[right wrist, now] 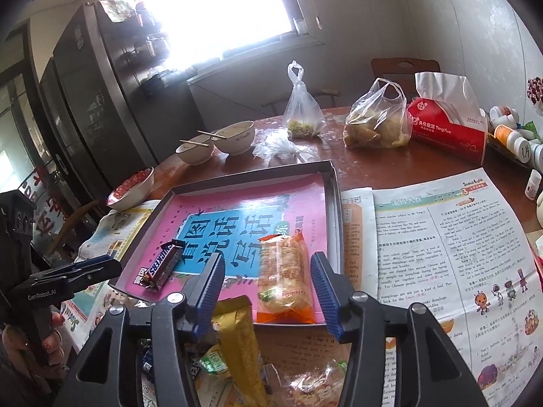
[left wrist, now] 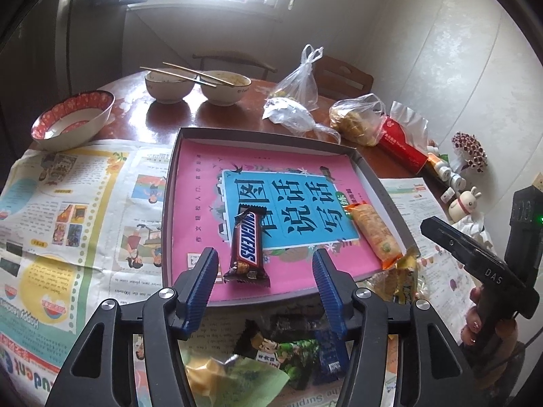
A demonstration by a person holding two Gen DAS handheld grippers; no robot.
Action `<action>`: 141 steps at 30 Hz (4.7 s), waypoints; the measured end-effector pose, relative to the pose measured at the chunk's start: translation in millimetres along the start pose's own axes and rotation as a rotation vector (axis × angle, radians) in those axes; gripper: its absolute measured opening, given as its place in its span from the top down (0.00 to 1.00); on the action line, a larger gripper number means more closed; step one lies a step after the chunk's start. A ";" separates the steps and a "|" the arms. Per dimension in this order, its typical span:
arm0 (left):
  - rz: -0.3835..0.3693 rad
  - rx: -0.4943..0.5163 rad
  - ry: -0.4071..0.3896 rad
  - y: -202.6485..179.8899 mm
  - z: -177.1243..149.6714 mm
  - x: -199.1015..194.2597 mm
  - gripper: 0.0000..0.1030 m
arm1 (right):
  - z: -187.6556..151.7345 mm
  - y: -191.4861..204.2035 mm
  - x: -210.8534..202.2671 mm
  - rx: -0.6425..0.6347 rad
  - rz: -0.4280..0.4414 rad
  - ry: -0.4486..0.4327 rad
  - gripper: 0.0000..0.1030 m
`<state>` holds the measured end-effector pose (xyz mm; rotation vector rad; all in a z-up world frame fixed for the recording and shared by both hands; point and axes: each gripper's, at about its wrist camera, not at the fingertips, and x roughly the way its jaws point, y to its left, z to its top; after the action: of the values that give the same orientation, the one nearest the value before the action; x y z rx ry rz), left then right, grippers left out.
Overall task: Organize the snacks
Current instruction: 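Open both tools to release the Snickers bar and bread roll in the box, then move the right tool back to the pile and grasp the yellow wafer stick, then lift the yellow wafer stick with the right tool while the left tool grasps the bagged pastry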
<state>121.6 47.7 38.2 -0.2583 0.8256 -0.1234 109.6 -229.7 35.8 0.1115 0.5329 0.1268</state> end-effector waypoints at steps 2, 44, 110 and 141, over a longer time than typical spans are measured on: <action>-0.001 0.002 -0.003 -0.9 -0.6 -3.0 0.42 | -0.8 2.2 -2.9 -0.004 0.002 -0.004 0.46; -0.058 0.127 -0.008 -45.4 -24.3 -31.1 0.31 | -16.6 26.8 -38.5 -0.085 0.027 -0.015 0.43; -0.055 0.164 0.143 -78.0 -43.1 44.7 0.31 | -55.1 21.7 12.9 -0.170 0.030 0.157 0.56; -0.022 0.090 0.156 -82.4 -41.9 57.3 0.48 | -48.6 6.1 6.9 -0.105 0.145 0.132 0.81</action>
<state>128.5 -51.0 -7.0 -0.1745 0.9699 -0.2033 90.1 -219.1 -8.4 0.0399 0.6482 0.3051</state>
